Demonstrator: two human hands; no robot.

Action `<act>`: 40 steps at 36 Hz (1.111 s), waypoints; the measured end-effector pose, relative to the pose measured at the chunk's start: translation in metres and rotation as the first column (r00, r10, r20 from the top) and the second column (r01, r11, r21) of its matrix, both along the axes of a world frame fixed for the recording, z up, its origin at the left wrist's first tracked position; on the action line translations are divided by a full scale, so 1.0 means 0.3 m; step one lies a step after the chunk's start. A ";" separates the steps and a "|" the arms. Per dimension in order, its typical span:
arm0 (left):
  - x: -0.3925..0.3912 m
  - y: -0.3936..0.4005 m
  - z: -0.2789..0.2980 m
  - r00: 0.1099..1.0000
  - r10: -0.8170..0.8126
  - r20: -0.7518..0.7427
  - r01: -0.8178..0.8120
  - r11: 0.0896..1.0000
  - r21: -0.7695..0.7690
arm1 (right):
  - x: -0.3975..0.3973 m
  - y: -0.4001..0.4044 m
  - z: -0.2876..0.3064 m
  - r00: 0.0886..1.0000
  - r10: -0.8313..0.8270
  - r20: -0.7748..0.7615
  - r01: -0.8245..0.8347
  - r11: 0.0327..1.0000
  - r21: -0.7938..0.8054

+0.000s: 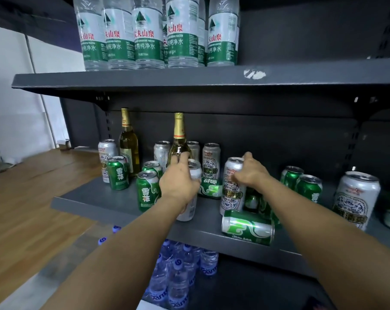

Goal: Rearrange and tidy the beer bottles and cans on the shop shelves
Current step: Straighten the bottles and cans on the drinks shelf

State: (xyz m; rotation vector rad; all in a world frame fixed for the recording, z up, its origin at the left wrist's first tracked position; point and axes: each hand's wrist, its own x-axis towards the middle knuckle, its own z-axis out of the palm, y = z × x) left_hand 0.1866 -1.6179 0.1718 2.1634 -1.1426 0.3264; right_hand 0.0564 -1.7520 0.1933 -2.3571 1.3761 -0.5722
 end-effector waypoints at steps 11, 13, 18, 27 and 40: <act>-0.123 -0.150 0.000 0.989 -0.119 -0.086 0.116 0.992 -0.040 | -0.081 -0.064 0.001 1.000 -0.016 0.006 0.016 1.000 0.012; -0.133 -0.179 -0.001 0.987 -0.119 -0.108 0.114 0.992 -0.052 | -0.087 -0.073 0.000 1.000 -0.018 0.012 0.018 1.000 0.012; -0.161 -0.245 -0.005 0.985 -0.144 -0.093 0.140 0.989 -0.040 | -0.083 -0.102 -0.019 0.998 -0.054 -0.029 0.053 0.998 -0.028; -0.118 -0.245 -0.059 0.963 -0.236 -0.127 0.234 0.972 -0.028 | -0.053 -0.089 0.106 0.938 0.026 -0.345 -0.007 0.998 0.055; 0.055 -0.079 -0.149 0.985 0.005 -0.171 -0.078 0.903 -0.422 | 0.366 0.164 0.070 0.947 0.209 0.243 -0.165 0.968 -0.190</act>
